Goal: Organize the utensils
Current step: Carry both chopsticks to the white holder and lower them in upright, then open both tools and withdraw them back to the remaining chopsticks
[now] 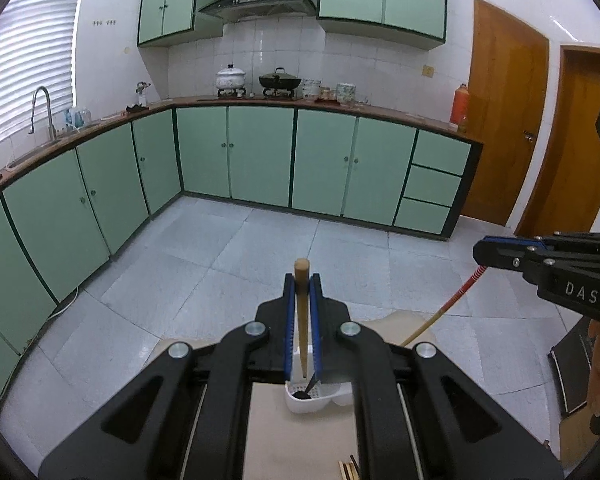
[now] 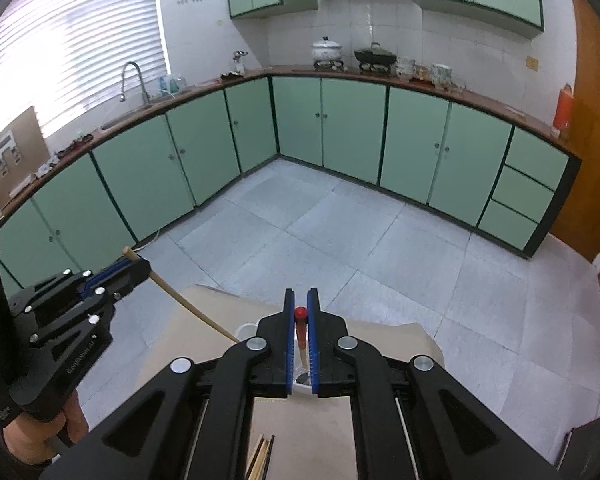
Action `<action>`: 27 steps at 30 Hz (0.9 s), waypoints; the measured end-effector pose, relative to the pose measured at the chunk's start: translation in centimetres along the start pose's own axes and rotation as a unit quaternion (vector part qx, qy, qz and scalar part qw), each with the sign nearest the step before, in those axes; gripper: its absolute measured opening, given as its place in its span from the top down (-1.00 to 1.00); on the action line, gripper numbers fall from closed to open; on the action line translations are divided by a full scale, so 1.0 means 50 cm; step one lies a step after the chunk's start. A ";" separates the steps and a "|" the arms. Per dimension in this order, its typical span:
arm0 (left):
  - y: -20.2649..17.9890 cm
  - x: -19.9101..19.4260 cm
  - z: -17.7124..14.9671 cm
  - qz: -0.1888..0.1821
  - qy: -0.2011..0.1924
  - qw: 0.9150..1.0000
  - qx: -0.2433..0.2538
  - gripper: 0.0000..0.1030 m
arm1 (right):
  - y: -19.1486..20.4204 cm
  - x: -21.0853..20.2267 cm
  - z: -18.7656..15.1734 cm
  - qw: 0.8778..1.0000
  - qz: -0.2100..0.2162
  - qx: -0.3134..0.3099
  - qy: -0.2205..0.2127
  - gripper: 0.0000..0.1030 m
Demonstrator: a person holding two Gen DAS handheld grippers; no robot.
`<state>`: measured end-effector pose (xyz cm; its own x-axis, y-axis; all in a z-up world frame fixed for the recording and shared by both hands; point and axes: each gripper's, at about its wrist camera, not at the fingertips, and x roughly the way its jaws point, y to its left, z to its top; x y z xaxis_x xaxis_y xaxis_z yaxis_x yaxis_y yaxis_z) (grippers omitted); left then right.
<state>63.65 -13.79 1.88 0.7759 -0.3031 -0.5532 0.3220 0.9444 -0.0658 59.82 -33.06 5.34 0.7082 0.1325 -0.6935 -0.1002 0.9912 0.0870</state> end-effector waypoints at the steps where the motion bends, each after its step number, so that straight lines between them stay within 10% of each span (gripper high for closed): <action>1: 0.004 0.012 -0.008 -0.002 0.004 1.000 -0.002 0.88 | -0.008 0.023 -0.008 1.000 0.000 0.004 0.007 0.89; 11: 0.016 0.096 -0.080 0.009 0.045 0.999 0.005 0.80 | -0.063 0.130 -0.086 0.998 0.011 0.031 0.050 0.81; 15: 0.032 0.069 -0.094 0.022 0.037 0.999 0.005 0.19 | -0.076 0.113 -0.108 0.998 0.014 0.040 0.041 0.60; 27: 0.074 -0.149 -0.216 0.053 0.019 0.998 0.011 -0.49 | -0.034 -0.103 -0.305 0.999 0.011 0.003 -0.050 0.34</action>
<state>53.20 -6.65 -3.20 0.7852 -0.1962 -0.5873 0.2512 0.9679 0.0125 45.70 -35.53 -2.15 0.7719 0.1540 -0.6168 -0.1121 0.9880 0.1064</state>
